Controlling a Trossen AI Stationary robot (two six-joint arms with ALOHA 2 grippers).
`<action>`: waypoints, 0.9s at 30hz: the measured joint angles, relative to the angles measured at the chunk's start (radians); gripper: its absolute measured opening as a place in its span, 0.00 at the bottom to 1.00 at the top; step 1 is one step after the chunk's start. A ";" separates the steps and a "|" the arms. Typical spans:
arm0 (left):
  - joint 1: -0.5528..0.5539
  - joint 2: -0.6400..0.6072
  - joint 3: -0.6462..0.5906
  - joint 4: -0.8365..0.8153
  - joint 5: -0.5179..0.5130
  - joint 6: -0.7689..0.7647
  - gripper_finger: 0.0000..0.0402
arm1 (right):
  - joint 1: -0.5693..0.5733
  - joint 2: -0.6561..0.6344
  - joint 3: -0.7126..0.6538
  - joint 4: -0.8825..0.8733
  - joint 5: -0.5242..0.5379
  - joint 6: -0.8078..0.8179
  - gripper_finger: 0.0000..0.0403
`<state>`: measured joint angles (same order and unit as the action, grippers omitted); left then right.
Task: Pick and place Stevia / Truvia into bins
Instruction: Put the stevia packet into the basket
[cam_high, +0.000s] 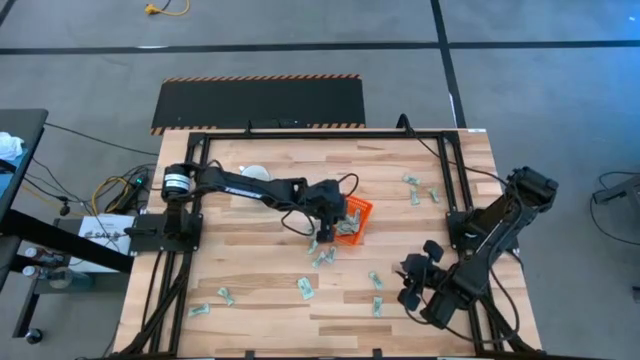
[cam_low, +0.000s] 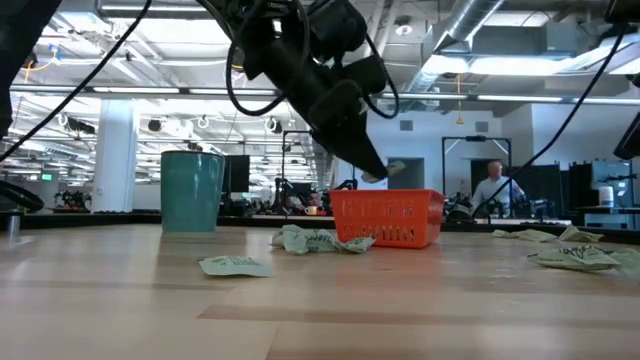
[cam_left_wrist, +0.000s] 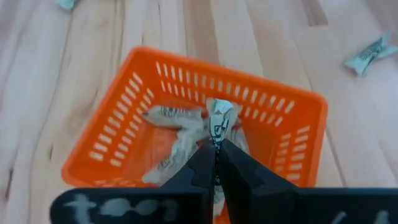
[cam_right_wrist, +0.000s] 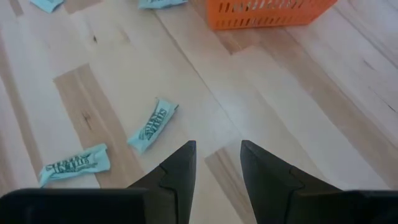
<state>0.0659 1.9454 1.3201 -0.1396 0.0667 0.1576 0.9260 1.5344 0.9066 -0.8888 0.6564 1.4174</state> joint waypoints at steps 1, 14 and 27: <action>0.000 0.002 0.000 0.014 0.000 0.002 0.01 | -0.006 0.000 0.000 0.003 0.001 0.000 0.29; 0.000 0.002 0.000 0.006 0.035 0.039 0.12 | -0.081 0.000 0.000 0.117 -0.138 -0.169 0.29; -0.003 -0.057 0.000 -0.097 -0.001 0.035 0.35 | -0.113 0.050 -0.001 0.241 -0.136 -0.267 0.29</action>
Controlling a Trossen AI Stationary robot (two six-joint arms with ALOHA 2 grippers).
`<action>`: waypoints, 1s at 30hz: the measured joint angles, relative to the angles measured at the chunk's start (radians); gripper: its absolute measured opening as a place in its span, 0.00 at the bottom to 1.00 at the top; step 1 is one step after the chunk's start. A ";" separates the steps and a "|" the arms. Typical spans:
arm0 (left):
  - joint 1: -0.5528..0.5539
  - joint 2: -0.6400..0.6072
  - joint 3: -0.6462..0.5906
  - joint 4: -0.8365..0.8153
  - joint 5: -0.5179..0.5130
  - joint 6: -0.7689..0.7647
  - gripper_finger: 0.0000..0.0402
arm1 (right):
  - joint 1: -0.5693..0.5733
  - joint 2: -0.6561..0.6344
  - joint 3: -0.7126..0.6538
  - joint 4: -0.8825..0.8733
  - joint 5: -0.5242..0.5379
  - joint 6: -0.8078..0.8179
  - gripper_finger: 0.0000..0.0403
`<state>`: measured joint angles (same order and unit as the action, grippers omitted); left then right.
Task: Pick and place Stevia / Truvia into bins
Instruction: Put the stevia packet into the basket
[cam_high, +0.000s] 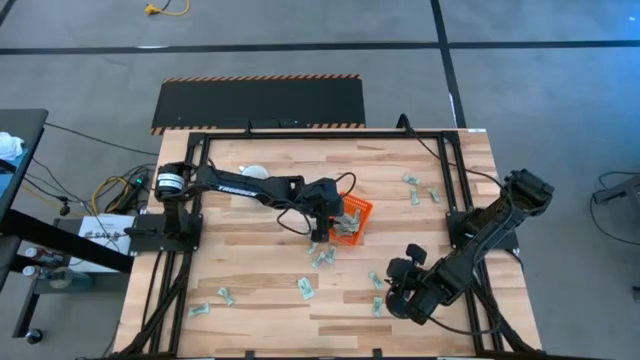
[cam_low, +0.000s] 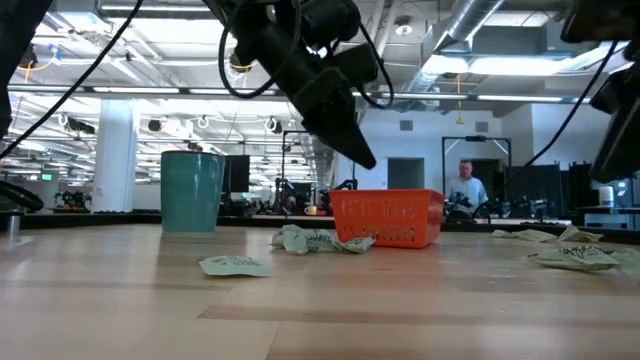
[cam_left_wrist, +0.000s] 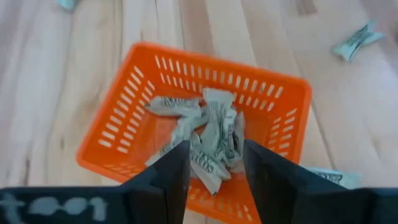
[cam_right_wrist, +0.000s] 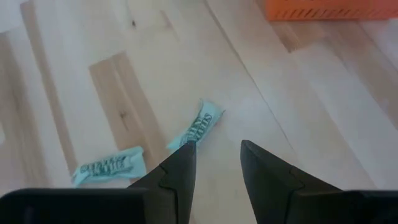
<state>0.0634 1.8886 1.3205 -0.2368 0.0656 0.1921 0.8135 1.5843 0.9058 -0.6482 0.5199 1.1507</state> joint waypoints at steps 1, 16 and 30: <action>-0.002 -0.012 0.000 -0.011 0.000 0.000 0.34 | -0.001 0.009 0.000 0.016 0.002 0.000 0.29; -0.041 -0.050 0.000 -0.140 -0.047 -0.043 0.34 | -0.025 0.106 0.000 0.152 -0.025 -0.016 0.40; -0.101 -0.050 0.000 -0.196 -0.168 -0.074 0.34 | -0.056 0.220 0.003 0.208 -0.059 0.001 0.46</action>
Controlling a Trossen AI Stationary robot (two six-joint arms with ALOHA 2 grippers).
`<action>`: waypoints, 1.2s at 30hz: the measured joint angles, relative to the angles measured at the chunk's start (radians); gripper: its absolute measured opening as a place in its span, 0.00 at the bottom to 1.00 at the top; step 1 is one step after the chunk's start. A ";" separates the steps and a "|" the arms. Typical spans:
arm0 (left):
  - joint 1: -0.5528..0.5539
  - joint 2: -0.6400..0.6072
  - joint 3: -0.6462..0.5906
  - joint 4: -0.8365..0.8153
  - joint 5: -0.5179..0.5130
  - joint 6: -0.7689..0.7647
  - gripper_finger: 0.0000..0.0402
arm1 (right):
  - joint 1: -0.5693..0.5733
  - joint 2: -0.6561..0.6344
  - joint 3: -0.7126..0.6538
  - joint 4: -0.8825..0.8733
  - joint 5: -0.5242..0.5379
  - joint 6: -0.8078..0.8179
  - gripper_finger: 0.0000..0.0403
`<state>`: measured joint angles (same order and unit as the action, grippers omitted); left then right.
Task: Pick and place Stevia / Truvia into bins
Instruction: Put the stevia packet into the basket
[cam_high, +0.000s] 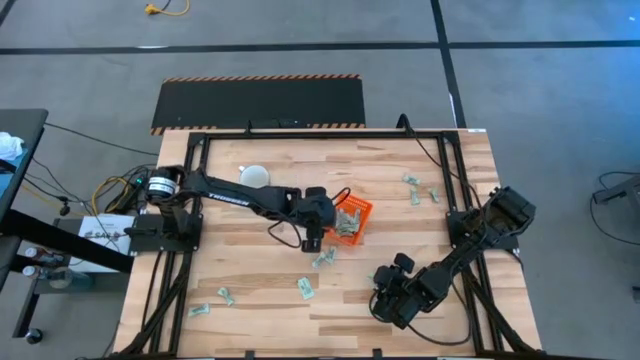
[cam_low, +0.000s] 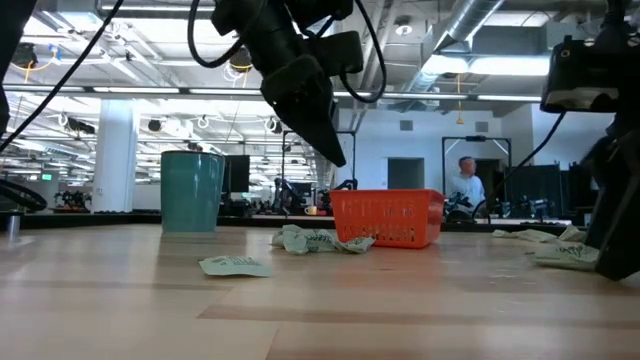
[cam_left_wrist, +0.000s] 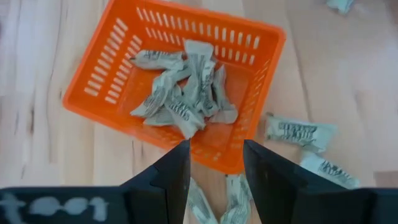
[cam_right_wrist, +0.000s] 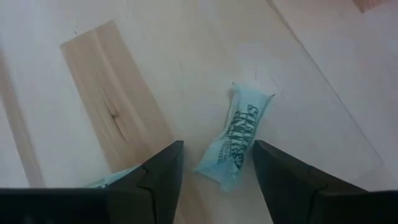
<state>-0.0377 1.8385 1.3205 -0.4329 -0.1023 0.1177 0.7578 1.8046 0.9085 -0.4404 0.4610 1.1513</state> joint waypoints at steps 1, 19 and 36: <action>-0.005 0.000 0.000 -0.008 -0.020 -0.005 0.34 | 0.000 0.000 0.000 -0.001 0.000 0.003 0.45; -0.051 0.000 0.000 -0.177 -0.141 -0.089 0.34 | -0.001 0.004 -0.002 -0.069 0.086 -0.009 0.02; -0.114 -0.001 -0.032 -0.258 -0.236 -0.146 0.34 | -0.043 -0.212 0.033 -0.171 0.320 -0.187 0.01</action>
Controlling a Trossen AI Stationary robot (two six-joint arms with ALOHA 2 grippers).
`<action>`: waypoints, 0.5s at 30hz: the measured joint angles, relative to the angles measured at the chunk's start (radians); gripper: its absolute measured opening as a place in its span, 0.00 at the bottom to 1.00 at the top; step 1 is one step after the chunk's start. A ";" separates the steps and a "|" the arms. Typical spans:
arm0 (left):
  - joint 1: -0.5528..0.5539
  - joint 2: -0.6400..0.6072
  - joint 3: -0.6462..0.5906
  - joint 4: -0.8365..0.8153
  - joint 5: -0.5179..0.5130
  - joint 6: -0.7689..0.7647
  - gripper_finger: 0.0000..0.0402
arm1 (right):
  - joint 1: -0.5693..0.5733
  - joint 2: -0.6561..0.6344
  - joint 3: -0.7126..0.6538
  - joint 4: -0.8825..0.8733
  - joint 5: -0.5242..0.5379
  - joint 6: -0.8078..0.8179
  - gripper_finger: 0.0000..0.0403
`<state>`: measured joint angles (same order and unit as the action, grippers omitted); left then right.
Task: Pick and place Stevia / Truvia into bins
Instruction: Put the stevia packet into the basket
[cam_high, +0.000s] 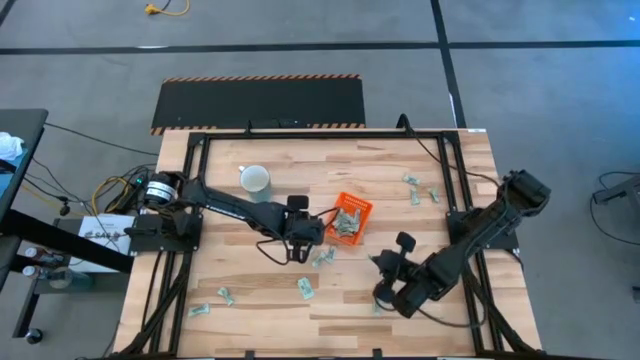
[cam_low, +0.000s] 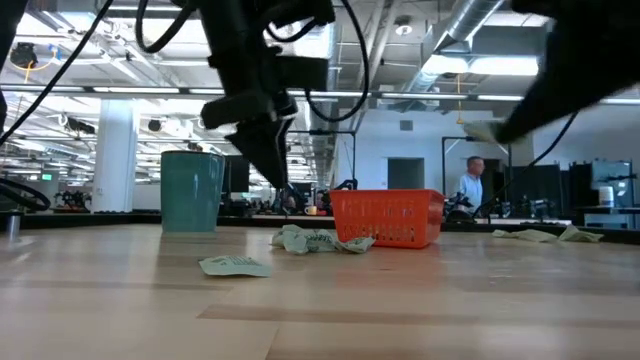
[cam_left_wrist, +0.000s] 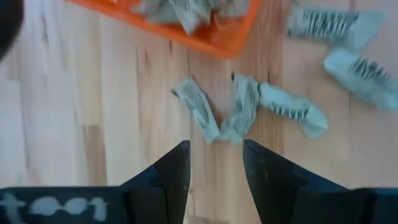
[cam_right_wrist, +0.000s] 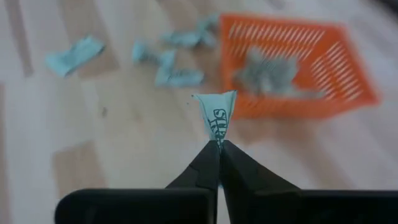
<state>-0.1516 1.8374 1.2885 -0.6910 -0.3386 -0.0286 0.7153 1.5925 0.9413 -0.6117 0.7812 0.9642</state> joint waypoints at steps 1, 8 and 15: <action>0.000 0.000 -0.012 -0.001 0.000 -0.009 0.34 | -0.015 -0.015 0.000 -0.002 0.013 -0.024 0.01; 0.000 0.000 -0.079 0.088 0.000 -0.029 0.34 | -0.182 -0.096 0.001 0.002 0.029 -0.213 0.01; 0.000 -0.019 -0.115 0.131 0.000 -0.022 0.34 | -0.392 -0.110 0.001 0.116 -0.138 -0.480 0.01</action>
<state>-0.1520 1.8187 1.1736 -0.5596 -0.3382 -0.0507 0.3237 1.4822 0.9421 -0.4952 0.6427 0.4839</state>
